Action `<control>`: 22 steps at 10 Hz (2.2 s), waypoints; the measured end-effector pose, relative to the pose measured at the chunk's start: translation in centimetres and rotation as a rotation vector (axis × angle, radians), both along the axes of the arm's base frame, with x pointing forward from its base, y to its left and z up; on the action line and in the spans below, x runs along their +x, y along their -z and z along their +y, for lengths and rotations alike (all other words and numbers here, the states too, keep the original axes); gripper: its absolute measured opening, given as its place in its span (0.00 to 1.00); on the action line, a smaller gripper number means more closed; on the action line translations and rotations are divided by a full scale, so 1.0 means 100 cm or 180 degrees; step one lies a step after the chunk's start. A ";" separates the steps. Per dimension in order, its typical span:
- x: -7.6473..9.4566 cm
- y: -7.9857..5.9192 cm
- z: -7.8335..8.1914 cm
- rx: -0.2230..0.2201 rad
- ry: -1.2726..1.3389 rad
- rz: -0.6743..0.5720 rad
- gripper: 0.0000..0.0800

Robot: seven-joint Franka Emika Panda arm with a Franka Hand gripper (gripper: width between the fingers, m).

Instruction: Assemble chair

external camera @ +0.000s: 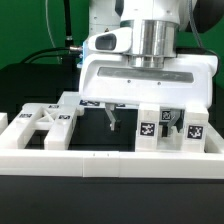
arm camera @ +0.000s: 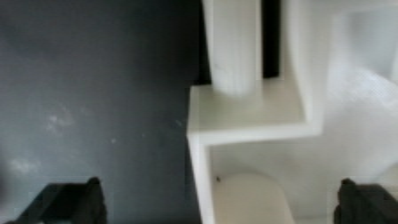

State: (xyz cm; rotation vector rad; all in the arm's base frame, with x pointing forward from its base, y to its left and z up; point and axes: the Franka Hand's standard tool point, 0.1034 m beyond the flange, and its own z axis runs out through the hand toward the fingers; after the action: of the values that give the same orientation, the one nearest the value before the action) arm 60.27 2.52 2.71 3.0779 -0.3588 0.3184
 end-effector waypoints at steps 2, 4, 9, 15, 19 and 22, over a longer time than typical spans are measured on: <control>-0.005 0.006 0.001 -0.0014 0.0001 -0.0020 0.81; -0.010 0.010 0.000 -0.0023 0.0002 -0.0008 0.81; -0.010 0.013 -0.003 -0.0045 0.0003 -0.0057 0.40; -0.012 -0.017 -0.012 0.0018 0.0074 0.0018 0.40; -0.016 -0.019 -0.013 0.0054 0.0098 0.0157 0.39; -0.026 -0.033 -0.020 0.0246 0.0198 0.0953 0.36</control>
Offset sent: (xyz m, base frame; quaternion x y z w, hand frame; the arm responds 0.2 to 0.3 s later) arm -0.0073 0.0009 -0.0069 0.0044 0.0119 0.0048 0.9999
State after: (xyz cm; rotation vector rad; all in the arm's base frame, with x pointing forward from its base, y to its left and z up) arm 57.67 0.48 6.03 3.1125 -0.4609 -0.1610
